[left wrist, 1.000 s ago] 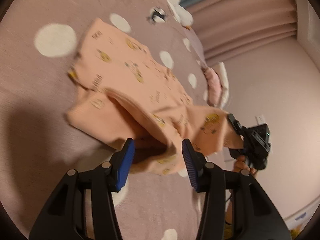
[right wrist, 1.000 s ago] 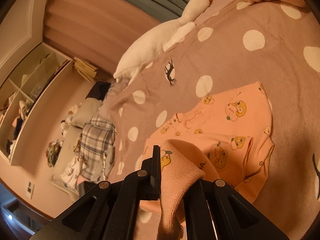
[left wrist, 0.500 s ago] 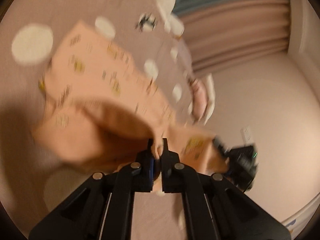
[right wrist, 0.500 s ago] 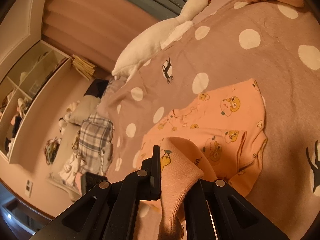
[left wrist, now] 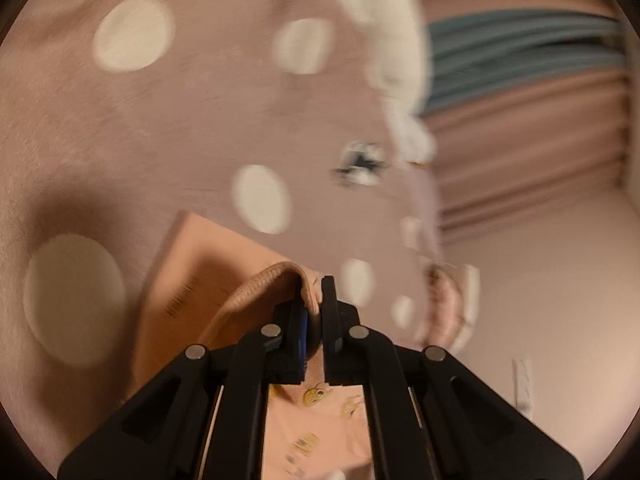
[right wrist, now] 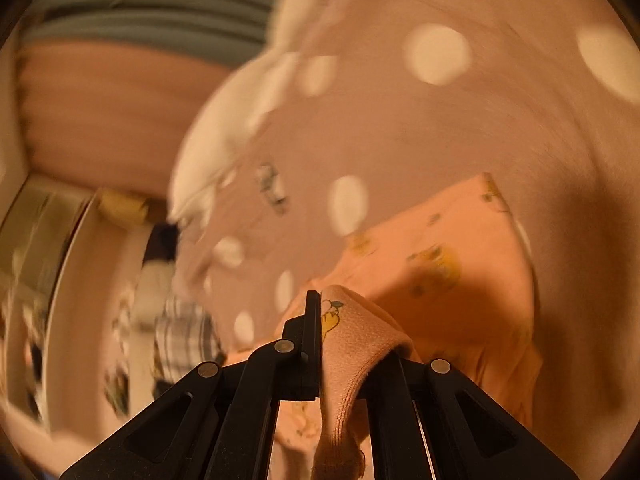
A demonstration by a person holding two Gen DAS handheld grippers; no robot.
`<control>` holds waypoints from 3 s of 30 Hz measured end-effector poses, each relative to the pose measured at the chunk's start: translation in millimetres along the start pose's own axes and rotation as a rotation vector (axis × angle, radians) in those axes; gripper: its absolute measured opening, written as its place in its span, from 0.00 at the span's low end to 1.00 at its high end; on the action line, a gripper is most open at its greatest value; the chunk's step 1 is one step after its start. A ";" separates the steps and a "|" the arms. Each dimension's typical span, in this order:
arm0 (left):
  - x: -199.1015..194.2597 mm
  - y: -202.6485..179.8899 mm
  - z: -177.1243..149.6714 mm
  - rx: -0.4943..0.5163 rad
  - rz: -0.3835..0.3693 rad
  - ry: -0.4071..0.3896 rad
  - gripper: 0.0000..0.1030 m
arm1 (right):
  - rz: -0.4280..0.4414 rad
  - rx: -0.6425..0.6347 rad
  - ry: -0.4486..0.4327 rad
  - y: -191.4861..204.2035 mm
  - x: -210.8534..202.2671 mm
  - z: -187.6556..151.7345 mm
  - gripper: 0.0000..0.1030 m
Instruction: Fold small clothes
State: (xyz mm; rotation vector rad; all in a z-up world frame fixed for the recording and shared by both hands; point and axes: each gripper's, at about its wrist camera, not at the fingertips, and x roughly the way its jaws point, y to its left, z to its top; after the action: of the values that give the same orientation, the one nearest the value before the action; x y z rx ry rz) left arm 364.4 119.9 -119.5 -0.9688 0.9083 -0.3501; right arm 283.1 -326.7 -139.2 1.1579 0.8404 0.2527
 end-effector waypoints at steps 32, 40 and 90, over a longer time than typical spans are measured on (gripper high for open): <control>60.2 -39.9 -9.9 0.503 0.284 0.080 0.24 | -0.353 -0.670 -0.018 76.4 62.7 -9.0 0.16; 0.2 -21.7 -9.6 0.525 0.245 0.066 0.30 | -0.298 -0.658 -0.027 62.2 12.4 -11.0 0.18; -85.6 63.5 -89.1 0.360 -0.140 0.330 0.01 | -0.379 -0.625 0.161 -20.9 -54.6 -73.8 0.06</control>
State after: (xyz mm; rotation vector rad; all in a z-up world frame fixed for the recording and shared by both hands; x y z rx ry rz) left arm 234.8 158.6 -151.0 -0.6508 1.0325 -0.7818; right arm 189.8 -315.0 -143.6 0.3883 1.0095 0.2695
